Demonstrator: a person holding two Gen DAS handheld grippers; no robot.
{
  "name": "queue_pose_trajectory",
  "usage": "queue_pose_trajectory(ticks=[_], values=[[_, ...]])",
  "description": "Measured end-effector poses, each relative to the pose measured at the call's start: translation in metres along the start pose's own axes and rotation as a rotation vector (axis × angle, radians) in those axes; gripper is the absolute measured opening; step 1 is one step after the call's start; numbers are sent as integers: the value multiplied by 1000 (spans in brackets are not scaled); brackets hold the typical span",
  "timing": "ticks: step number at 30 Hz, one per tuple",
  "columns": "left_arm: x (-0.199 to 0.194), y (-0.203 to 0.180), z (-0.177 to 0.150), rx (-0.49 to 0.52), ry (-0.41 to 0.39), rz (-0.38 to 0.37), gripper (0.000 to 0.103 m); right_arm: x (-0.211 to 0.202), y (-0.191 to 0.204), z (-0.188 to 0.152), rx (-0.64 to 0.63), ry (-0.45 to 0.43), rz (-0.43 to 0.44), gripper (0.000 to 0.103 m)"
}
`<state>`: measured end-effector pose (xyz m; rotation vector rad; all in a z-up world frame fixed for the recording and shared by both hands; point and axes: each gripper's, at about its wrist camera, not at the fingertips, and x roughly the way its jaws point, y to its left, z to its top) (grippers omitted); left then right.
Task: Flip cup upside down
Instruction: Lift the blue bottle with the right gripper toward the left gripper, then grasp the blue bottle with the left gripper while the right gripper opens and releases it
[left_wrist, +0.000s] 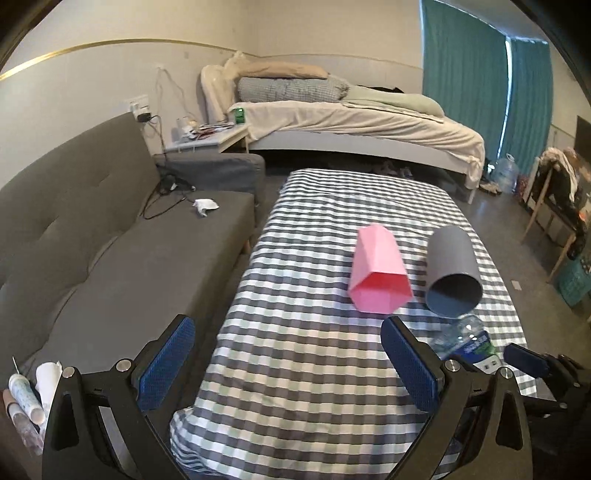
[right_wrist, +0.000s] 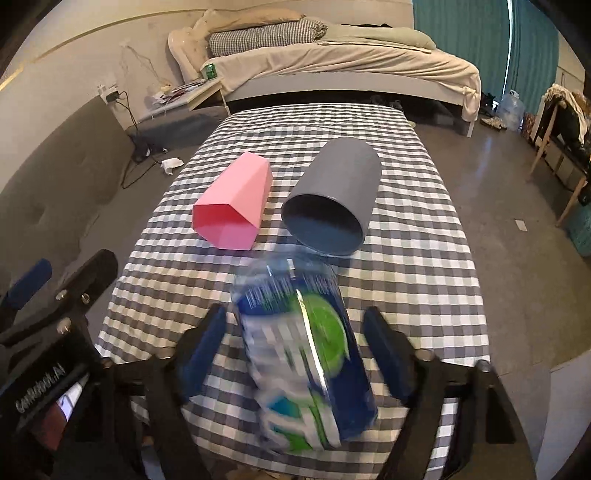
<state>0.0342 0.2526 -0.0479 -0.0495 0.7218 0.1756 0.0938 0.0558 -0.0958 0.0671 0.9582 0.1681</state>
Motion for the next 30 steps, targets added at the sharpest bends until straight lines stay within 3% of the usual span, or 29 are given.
queue_pose_trajectory(ticks=[4,7,14,19,22,30], values=[[-6,4,2,-7,-15,24,103,-22,-7,-4,16,-37,12,84],[-12,0,4,6,-21,19,103,-49,-19,-6,17,-89,-52,86],[-21,-36,4,47,28,-91,103,-97,-53,-21,-2,-217,-202,86],[-22,-76,-2,107,76,-178,103,-101,-78,-25,1,-223,-253,86],[-14,-94,-2,113,112,-158,103,-100,-87,-28,-23,-221,-276,86],[16,-121,-6,89,232,-220,103,-89,-120,-36,-9,-189,-305,86]])
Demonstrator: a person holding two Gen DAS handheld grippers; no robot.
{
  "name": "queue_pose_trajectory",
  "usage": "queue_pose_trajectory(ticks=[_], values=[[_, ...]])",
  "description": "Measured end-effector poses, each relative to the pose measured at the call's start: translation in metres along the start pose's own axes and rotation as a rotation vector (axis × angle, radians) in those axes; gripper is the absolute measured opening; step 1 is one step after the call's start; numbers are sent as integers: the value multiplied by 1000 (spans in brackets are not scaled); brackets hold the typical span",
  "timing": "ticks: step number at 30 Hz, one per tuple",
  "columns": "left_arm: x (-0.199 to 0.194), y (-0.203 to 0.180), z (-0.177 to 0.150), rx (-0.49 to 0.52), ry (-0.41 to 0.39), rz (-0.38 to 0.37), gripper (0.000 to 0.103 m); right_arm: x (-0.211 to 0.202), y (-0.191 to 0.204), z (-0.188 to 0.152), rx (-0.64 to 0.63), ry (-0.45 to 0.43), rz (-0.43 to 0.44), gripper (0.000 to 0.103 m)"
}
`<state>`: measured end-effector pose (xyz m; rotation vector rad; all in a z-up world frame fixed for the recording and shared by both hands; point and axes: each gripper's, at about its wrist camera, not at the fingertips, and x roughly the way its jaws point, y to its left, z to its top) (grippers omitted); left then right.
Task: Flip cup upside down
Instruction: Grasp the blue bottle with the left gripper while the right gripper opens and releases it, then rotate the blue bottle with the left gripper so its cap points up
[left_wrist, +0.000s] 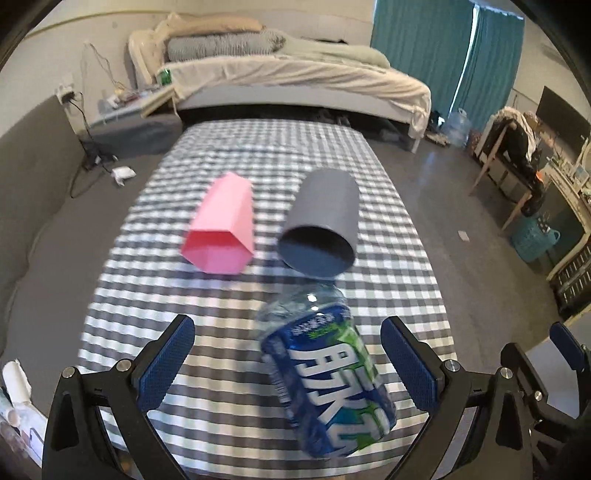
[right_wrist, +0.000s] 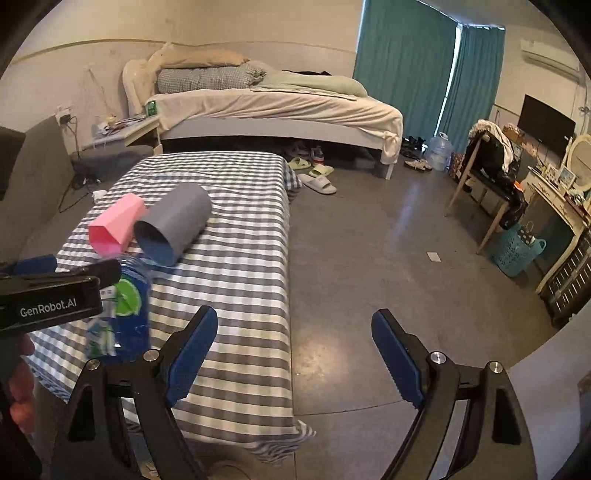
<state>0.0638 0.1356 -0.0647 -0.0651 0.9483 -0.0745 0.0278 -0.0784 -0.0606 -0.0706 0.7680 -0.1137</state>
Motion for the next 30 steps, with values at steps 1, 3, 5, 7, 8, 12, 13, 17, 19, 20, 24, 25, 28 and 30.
queue_pose_trajectory(ticks=[1,3,5,7,8,12,13,17,19,20,24,25,28,30], values=[[4,0,1,-8,14,12,103,3,-4,-1,9,8,-2,86],[12,5,4,-35,30,51,103,8,-6,-2,23,22,6,86],[18,10,6,-67,59,32,103,11,-7,-2,26,32,1,86],[26,11,6,-75,94,3,102,14,-8,-3,30,32,-3,86],[29,11,6,-80,110,-6,102,15,-8,-4,33,33,0,86],[41,12,6,-86,172,-49,94,16,-5,-5,33,37,10,86],[43,12,5,-87,186,-68,86,16,-4,-5,31,36,11,86],[41,13,5,-101,196,-117,77,13,-4,-5,32,29,9,86],[33,15,7,-94,164,-123,77,13,-3,-4,32,32,9,86],[27,16,8,-87,139,-127,76,12,-2,-4,27,32,6,86],[-2,11,9,-14,-5,-95,76,5,3,-3,17,21,5,86],[-11,6,7,29,-59,-67,76,4,4,-3,16,18,6,86],[-27,-2,0,120,-190,-13,77,0,7,-2,5,13,-7,86],[-30,-3,-7,158,-261,4,77,-2,9,-1,-3,6,-16,86]])
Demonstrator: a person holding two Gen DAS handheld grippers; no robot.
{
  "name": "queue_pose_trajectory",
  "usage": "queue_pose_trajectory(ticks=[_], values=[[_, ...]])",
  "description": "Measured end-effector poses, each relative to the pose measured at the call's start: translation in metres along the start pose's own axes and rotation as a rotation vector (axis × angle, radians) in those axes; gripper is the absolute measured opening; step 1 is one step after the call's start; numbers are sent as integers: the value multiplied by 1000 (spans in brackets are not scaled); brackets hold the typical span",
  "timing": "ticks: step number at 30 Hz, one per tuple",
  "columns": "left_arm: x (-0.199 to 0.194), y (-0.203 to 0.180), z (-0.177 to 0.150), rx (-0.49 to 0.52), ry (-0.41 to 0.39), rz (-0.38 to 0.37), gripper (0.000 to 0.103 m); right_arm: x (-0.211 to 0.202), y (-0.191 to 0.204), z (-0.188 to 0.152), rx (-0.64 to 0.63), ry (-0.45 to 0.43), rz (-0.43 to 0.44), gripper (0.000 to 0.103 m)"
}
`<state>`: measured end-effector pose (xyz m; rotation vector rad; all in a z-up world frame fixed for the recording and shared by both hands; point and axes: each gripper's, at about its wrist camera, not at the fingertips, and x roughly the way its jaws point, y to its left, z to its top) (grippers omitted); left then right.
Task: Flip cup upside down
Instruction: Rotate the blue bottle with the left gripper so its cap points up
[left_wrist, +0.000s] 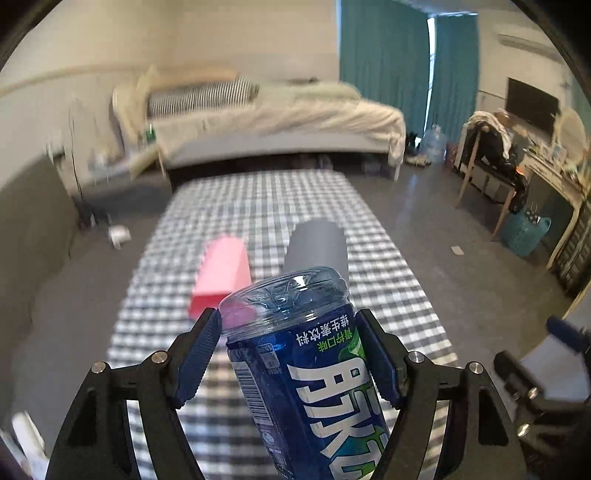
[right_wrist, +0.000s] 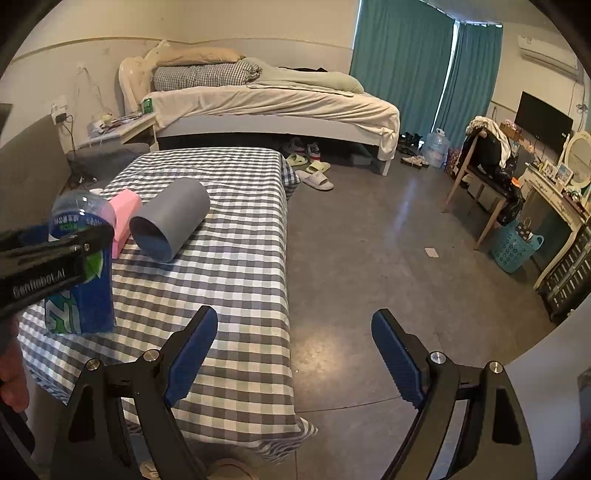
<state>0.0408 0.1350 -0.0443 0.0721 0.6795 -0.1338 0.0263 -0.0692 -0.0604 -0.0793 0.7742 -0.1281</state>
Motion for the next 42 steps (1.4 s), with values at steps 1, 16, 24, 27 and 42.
queue_pose_trajectory(ticks=[1,16,24,27,42], values=[[1,1,-2,10,-17,4,77,-1,1,-1,-3,-2,-3,86],[52,23,-11,-140,412,-126,94,7,9,0,-22,16,2,86],[67,48,2,-312,533,-119,94,13,6,-1,-7,24,13,86],[76,47,0,-336,580,-161,92,14,5,-2,-3,26,16,86],[29,32,26,-151,231,-148,76,10,8,-2,-18,18,8,86]])
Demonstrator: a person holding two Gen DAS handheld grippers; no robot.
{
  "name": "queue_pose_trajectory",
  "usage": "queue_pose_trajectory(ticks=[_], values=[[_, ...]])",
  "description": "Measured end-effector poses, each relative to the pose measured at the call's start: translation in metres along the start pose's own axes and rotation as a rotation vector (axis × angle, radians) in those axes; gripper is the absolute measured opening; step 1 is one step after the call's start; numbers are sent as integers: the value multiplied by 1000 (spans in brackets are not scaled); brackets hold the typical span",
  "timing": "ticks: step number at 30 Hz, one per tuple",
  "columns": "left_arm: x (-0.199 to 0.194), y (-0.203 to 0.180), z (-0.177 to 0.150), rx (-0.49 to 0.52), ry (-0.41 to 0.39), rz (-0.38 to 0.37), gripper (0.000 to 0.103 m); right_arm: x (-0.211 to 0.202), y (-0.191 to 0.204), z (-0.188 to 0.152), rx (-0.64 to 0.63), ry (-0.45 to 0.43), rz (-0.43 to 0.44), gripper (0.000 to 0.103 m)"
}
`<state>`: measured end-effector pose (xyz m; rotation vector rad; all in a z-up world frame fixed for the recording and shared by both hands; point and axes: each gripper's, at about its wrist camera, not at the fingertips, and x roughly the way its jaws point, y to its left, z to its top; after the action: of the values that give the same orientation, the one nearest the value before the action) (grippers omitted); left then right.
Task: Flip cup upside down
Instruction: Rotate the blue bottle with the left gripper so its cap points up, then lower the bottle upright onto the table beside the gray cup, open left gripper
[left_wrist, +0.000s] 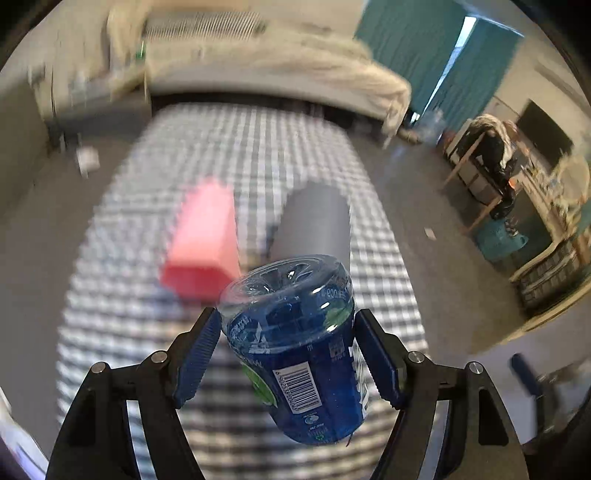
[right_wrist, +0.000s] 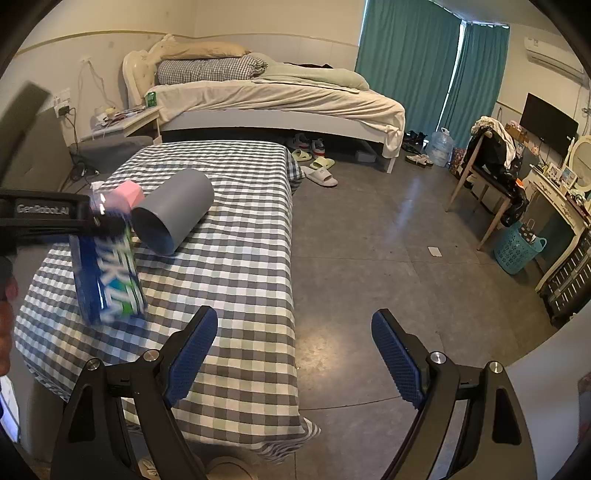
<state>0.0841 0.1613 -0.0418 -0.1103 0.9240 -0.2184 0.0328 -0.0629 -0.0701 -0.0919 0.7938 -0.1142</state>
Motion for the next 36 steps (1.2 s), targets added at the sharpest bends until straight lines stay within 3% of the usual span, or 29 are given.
queue_pose_trajectory(ticks=[4,9,15,17,19,21,30,31,32,36], values=[[-8,-11,-17,120,-116,51,76,0,2,1,-6,0,-2,86],[-10,-10,-47,191,-160,-28,75,-1,2,1,-11,-9,-12,86],[-15,-6,-67,209,-153,-146,77,-4,2,2,-13,-15,-23,86],[-14,-7,-70,218,-156,-139,90,-6,3,2,-18,-19,-22,86],[-13,-6,-78,221,-174,-128,94,-10,5,2,-27,-24,-27,86],[-10,-4,-85,214,-172,-149,94,-13,6,1,-34,-28,-33,86],[28,-11,-102,224,-122,-88,94,-11,6,-1,-29,-11,-34,86],[33,-12,-102,231,-106,-106,92,-9,6,-1,-28,-7,-33,86],[36,-13,-103,239,-97,-105,83,-8,6,-1,-30,-5,-32,86],[39,-17,-106,291,-118,-84,73,-4,7,-1,-34,3,-31,86]])
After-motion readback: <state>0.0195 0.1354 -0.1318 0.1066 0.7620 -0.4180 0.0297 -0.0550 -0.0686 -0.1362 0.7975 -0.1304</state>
